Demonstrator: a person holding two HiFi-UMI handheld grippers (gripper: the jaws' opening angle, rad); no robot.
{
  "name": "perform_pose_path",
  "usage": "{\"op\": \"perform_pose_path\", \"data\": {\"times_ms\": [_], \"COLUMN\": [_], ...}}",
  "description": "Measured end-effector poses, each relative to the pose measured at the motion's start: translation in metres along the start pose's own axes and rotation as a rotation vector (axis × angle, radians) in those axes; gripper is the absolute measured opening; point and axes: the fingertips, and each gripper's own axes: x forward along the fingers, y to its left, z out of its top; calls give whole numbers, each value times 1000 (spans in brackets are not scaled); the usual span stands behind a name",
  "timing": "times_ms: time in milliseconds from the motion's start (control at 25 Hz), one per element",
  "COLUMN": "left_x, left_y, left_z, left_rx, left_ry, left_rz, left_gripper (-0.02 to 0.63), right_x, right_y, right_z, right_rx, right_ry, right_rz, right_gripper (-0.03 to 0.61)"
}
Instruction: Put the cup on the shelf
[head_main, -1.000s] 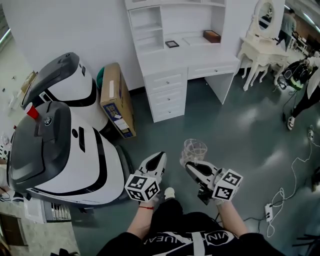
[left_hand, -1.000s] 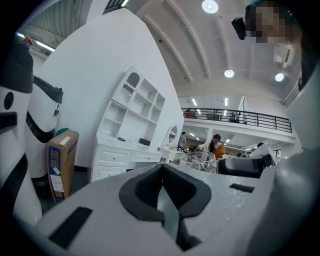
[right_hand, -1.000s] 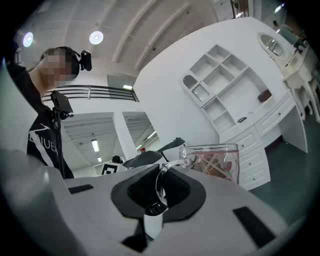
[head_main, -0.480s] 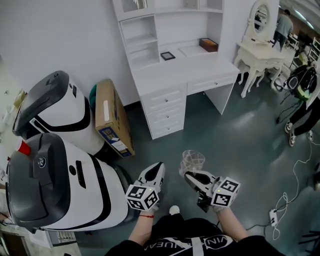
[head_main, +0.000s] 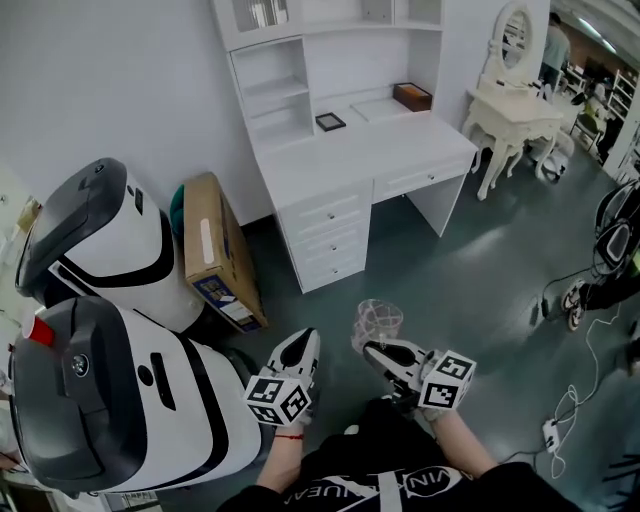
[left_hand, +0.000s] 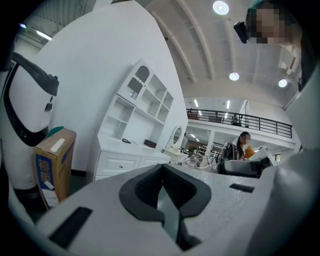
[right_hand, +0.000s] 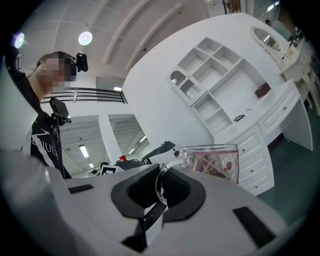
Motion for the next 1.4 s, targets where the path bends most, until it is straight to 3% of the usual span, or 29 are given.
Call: {"op": "perform_pose_path", "data": {"times_ms": [520,1400], "left_x": [46,253], "left_y": [75,154], "left_z": [29,90], "left_rx": [-8,10], "left_ry": [-19,33], "left_rz": [100,127], "left_gripper": [9,9], "right_x": [75,165], "right_y": [-68,-242], "right_z": [34,142], "right_rx": [10,36], "right_ry": [41,73], "right_rz": [72,130], "right_gripper": [17,17]}}
